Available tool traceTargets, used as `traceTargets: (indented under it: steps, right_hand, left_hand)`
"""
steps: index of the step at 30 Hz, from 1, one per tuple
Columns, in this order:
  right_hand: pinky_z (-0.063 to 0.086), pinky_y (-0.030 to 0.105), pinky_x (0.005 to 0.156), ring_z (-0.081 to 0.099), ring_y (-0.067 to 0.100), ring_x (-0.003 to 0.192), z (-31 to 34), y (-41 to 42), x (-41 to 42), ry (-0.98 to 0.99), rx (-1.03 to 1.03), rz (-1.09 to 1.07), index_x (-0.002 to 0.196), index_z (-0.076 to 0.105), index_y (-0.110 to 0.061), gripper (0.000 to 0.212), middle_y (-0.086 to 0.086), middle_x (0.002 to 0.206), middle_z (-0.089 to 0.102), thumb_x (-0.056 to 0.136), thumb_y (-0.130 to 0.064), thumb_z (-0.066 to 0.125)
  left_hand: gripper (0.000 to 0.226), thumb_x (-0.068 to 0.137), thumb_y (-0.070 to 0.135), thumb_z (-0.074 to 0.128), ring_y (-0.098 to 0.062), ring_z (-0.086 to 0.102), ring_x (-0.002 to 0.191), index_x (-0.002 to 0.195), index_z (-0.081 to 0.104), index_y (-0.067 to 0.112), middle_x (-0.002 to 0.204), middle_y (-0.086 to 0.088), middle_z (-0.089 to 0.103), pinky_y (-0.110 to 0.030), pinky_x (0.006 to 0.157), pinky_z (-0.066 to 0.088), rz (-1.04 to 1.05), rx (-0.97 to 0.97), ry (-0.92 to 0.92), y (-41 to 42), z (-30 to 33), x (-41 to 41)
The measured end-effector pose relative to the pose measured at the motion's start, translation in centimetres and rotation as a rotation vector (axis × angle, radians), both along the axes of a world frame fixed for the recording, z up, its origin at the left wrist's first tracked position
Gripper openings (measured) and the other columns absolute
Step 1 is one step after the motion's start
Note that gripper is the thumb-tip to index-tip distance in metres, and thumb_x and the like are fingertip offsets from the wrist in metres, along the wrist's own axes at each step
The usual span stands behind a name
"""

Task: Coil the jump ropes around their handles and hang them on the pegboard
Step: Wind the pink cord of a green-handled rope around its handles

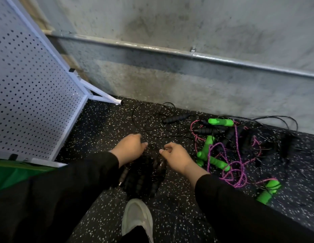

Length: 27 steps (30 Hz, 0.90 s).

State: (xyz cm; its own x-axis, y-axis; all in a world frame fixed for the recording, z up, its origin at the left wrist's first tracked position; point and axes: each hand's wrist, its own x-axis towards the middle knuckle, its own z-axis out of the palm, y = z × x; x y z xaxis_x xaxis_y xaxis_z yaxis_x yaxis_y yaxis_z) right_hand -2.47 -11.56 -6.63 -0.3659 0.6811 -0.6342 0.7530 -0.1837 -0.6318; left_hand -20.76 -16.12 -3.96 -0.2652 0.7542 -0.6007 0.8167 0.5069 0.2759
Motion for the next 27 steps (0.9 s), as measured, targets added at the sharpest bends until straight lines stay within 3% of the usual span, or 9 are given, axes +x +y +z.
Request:
traceTargets:
  steps: [4, 6, 9, 12, 15, 18, 21, 27]
  right_hand:
    - [0.052, 0.033, 0.087, 0.066, 0.021, 0.098, 2.7, 3.1, 3.0, -0.022, 0.128, 0.004, 0.130, 0.063, -0.011, 0.041, 0.002, 0.104, 0.070, 0.098, -0.038, 0.063]
    - [0.049, 0.028, 0.083, 0.064, 0.019, 0.096, 4.6, 4.8, 4.9, -0.037, 0.202, 0.014, 0.126, 0.065, -0.013, 0.038, 0.001, 0.104, 0.070, 0.098, -0.038, 0.064]
    - [0.047, 0.027, 0.084, 0.066, 0.025, 0.104, 7.4, 8.0, 8.7, -0.086, 0.318, 0.035, 0.121, 0.069, -0.012, 0.035, 0.008, 0.113, 0.073, 0.096, -0.037, 0.066]
    - [0.045, 0.027, 0.083, 0.066, 0.027, 0.102, 9.2, 10.7, 13.8, -0.136, 0.385, -0.027, 0.122, 0.070, -0.011, 0.037, 0.013, 0.114, 0.073, 0.096, -0.036, 0.067]
    - [0.042, 0.027, 0.078, 0.066, 0.031, 0.101, 8.6, 11.6, 19.3, -0.208, 0.382, -0.063, 0.120, 0.069, -0.010, 0.035, 0.016, 0.109, 0.073, 0.096, -0.035, 0.066]
    - [0.047, 0.030, 0.088, 0.066, 0.031, 0.109, 6.2, 11.1, 23.4, -0.275, 0.313, -0.054, 0.119, 0.070, -0.009, 0.036, 0.015, 0.114, 0.073, 0.098, -0.037, 0.064]
    - [0.048, 0.032, 0.098, 0.063, 0.030, 0.116, 4.2, 10.1, 26.0, -0.308, 0.221, -0.022, 0.131, 0.063, -0.011, 0.042, 0.013, 0.125, 0.069, 0.099, -0.037, 0.061]
    - [0.043, 0.024, 0.082, 0.063, 0.028, 0.108, 1.0, 9.5, 27.7, -0.326, 0.111, 0.102, 0.140, 0.056, -0.014, 0.040, 0.012, 0.124, 0.067, 0.104, -0.031, 0.055]
  left_hand:
    - [0.041, 0.104, 0.042, 0.051, -0.026, 0.064, 0.106, 0.130, 0.061, 0.012, 0.121, -0.011, 0.068, -0.035, 0.087, 0.050, -0.222, 0.048, 0.012, 5.7, 5.4, 2.8]
    - [0.037, 0.104, 0.042, 0.050, -0.028, 0.064, 0.098, 0.120, 0.065, 0.012, 0.110, -0.010, 0.070, -0.033, 0.075, 0.046, -0.334, 0.072, 0.056, 8.7, 7.7, 5.3]
    - [0.039, 0.104, 0.043, 0.049, -0.034, 0.064, 0.103, 0.110, 0.067, 0.008, 0.113, -0.016, 0.069, -0.031, 0.073, 0.038, -0.447, 0.127, 0.125, 12.5, 10.2, 10.0]
    - [0.039, 0.104, 0.042, 0.050, -0.038, 0.063, 0.107, 0.106, 0.069, 0.008, 0.116, -0.020, 0.069, -0.033, 0.075, 0.040, -0.466, 0.177, 0.130, 14.7, 10.9, 14.7]
    - [0.039, 0.103, 0.038, 0.051, -0.040, 0.064, 0.109, 0.109, 0.070, 0.004, 0.116, -0.022, 0.069, -0.035, 0.078, 0.043, -0.438, 0.199, 0.077, 14.7, 8.9, 18.9]
    - [0.031, 0.101, 0.033, 0.051, -0.038, 0.065, 0.107, 0.107, 0.067, 0.007, 0.116, -0.020, 0.069, -0.036, 0.082, 0.047, -0.420, 0.147, 0.015, 12.4, 4.7, 22.2]
    - [0.025, 0.103, 0.030, 0.047, -0.037, 0.063, 0.107, 0.111, 0.062, 0.011, 0.117, -0.015, 0.066, -0.039, 0.082, 0.047, -0.523, 0.058, 0.023, 10.1, 1.1, 24.3]
    - [0.021, 0.102, 0.020, 0.048, -0.036, 0.059, 0.109, 0.120, 0.056, 0.014, 0.124, -0.012, 0.054, -0.052, 0.089, 0.052, -0.644, 0.017, 0.079, 8.2, -3.6, 25.5]
